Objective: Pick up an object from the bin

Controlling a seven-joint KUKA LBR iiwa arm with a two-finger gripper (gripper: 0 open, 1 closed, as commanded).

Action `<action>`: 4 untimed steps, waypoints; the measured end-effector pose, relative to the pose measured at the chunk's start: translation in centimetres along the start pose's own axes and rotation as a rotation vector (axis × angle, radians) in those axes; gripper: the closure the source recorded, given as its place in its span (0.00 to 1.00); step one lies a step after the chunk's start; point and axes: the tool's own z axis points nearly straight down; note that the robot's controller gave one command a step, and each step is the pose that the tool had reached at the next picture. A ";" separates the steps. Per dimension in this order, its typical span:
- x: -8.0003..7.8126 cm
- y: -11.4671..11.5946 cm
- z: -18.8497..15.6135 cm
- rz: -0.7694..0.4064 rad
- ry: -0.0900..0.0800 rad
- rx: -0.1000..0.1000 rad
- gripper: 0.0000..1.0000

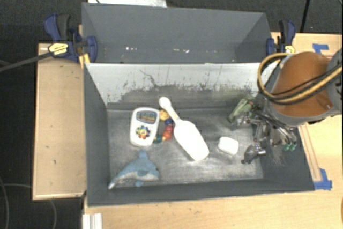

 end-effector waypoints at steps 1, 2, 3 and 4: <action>0.1 -0.2 5.8 -0.074 -0.002 0.000 0.00; 0.8 0.0 5.3 0.127 -0.011 0.001 1.00; 0.8 0.0 5.3 0.127 -0.011 0.001 1.00; 1.0 0.0 4.9 0.127 -0.004 0.000 1.00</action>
Offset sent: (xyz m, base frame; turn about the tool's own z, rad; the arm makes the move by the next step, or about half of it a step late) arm -0.0128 -0.0011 -0.0569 0.1267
